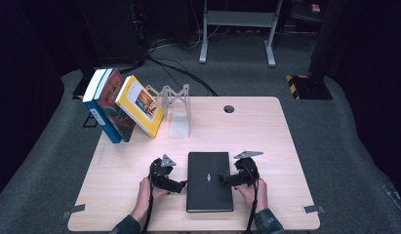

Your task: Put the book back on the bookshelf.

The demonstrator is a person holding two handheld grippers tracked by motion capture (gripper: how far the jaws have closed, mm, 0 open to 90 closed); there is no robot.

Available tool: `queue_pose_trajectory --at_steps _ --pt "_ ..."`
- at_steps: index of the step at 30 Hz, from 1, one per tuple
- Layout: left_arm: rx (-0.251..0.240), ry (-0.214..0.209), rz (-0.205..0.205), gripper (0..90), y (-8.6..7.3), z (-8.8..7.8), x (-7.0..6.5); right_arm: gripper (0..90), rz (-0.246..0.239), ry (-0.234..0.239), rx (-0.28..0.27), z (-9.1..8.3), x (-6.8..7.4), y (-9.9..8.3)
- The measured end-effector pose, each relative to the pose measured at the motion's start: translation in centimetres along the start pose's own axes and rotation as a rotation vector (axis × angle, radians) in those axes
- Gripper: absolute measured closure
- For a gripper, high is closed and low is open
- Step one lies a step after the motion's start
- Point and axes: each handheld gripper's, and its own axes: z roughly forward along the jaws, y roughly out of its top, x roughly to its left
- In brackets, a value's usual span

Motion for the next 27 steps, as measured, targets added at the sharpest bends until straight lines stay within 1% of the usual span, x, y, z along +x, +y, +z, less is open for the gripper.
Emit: queue_pose_trajectory --at_steps 1,2,3,4,6,7,10,12,13,14,16,17,18,19,20,22,24,25,26,27 --pt "0.009 0.000 0.005 0.0 0.1 0.1 0.0 3.6 -0.009 -0.005 -0.007 0.0 -0.2 0.0" --pt "0.006 0.004 0.002 0.0 0.3 0.2 0.0 3.6 -0.010 -0.009 -0.005 -0.1 -0.3 0.0" --pt "-0.001 0.010 0.005 0.0 0.4 0.4 0.0 3.6 -0.009 -0.007 -0.003 -0.1 -0.5 0.0" --pt "0.009 0.006 0.008 0.0 0.6 0.5 0.0 3.6 -0.004 -0.010 -0.005 -0.2 -0.5 0.0" --pt "-0.001 0.015 0.003 0.0 0.9 0.8 -0.1 3.6 0.005 -0.014 -0.005 -0.3 -0.8 0.0" --pt "0.005 0.014 0.009 0.0 1.0 0.9 -0.1 3.5 -0.003 -0.018 -0.009 -0.3 -0.9 0.0" --pt "0.002 0.020 0.007 0.0 1.3 1.2 -0.2 2.9 0.009 -0.031 0.000 -0.5 -1.1 0.1" --pt "-0.001 0.016 0.005 0.0 1.5 1.4 -0.2 2.5 -0.003 -0.037 0.001 -0.5 -1.4 0.1" --pt "-0.003 0.017 0.004 0.0 1.5 1.5 -0.3 2.3 0.005 -0.041 0.004 -0.5 -1.5 0.2" --pt "-0.009 0.018 0.001 0.0 1.6 1.6 -0.3 2.1 -0.003 -0.045 0.003 -0.5 -1.6 0.2" --pt "-0.004 0.021 0.014 0.0 1.7 1.7 -0.3 1.0 0.005 -0.055 0.006 -0.6 -1.7 0.3" --pt "-0.008 0.022 0.007 0.0 1.8 1.8 -0.4 0.7 0.005 -0.061 0.006 -0.6 -1.8 0.3" --pt "0.000 0.019 0.011 0.0 1.9 1.9 -0.4 0.7 0.013 -0.062 0.010 -0.7 -1.8 0.3" --pt "-0.009 0.026 0.011 0.0 2.0 2.0 -0.5 0.7 0.006 -0.063 0.005 -0.6 -2.0 0.3" --pt "-0.001 0.023 0.014 0.0 2.1 2.0 -0.4 0.8 0.012 -0.060 0.008 -0.7 -2.1 0.3" --pt "-0.005 0.022 0.013 0.0 2.3 2.3 -0.6 1.3 0.013 -0.064 0.007 -0.7 -2.3 0.3" --pt "-0.013 0.028 0.018 0.0 2.4 2.5 -0.6 1.4 0.003 -0.075 0.004 -0.8 -2.5 0.4" --pt "-0.009 0.025 0.015 0.0 2.6 2.6 -0.7 1.4 -0.002 -0.080 0.002 -0.9 -2.6 0.4" --pt "-0.007 0.024 0.024 0.0 2.7 2.6 -0.7 1.4 0.006 -0.083 0.001 -0.9 -2.6 0.4" --pt "-0.009 0.024 0.019 0.0 2.8 2.7 -0.7 1.4 0.015 -0.082 0.005 -1.0 -2.7 0.4"
